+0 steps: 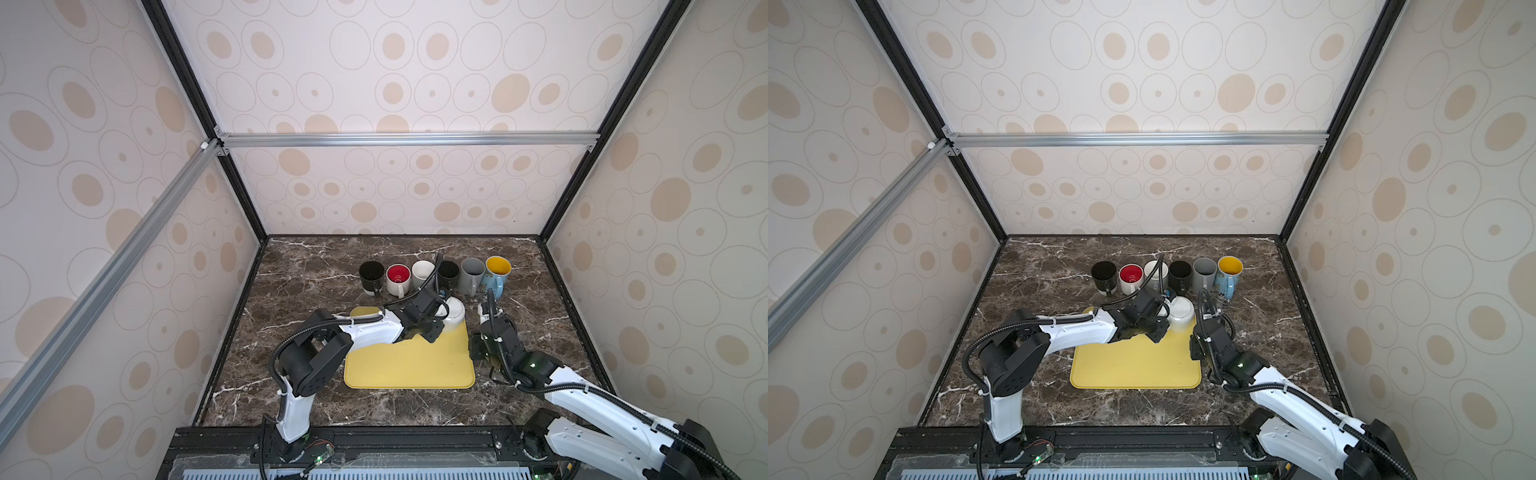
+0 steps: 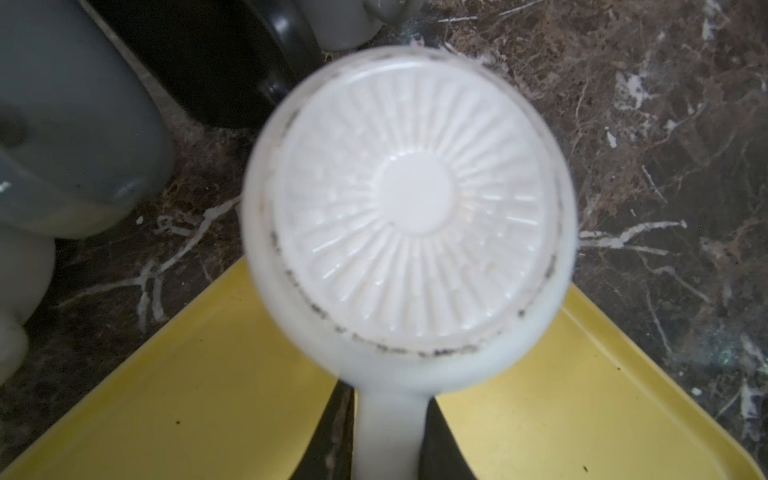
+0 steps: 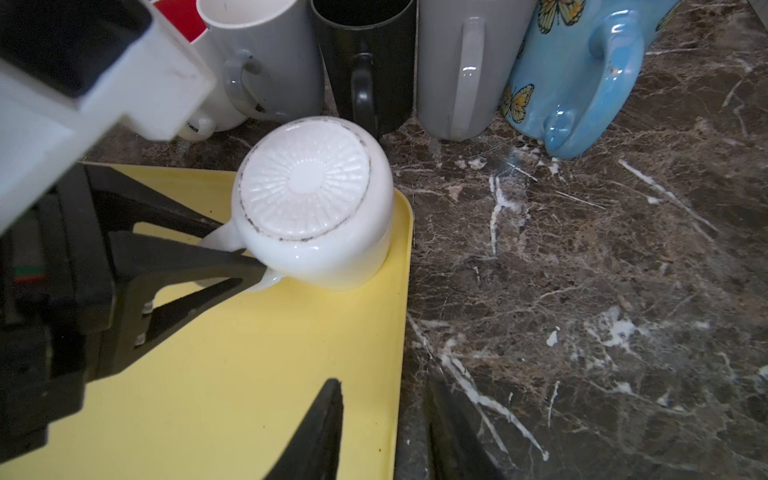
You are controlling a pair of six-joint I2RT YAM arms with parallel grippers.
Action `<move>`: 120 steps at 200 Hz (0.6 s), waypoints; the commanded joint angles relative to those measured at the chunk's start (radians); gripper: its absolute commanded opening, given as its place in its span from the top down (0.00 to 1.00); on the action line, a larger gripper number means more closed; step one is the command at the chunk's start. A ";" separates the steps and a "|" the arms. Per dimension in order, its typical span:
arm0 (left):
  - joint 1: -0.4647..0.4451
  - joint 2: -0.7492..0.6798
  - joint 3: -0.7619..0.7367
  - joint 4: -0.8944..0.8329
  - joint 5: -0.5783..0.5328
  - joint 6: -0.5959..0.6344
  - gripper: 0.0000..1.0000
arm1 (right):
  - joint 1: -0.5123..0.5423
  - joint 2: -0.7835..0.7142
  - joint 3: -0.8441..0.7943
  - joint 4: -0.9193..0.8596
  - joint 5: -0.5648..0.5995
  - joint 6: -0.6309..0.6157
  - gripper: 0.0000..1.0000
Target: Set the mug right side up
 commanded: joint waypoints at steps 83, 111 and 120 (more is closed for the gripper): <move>0.002 -0.074 0.010 -0.019 -0.028 0.024 1.00 | -0.006 -0.038 -0.015 -0.019 -0.010 0.007 0.64; -0.004 -0.121 -0.015 -0.006 -0.021 0.024 1.00 | -0.005 -0.052 -0.009 -0.030 -0.027 0.014 0.65; -0.005 -0.139 -0.028 0.005 -0.018 0.020 1.00 | -0.006 -0.059 -0.008 -0.033 -0.036 0.016 0.65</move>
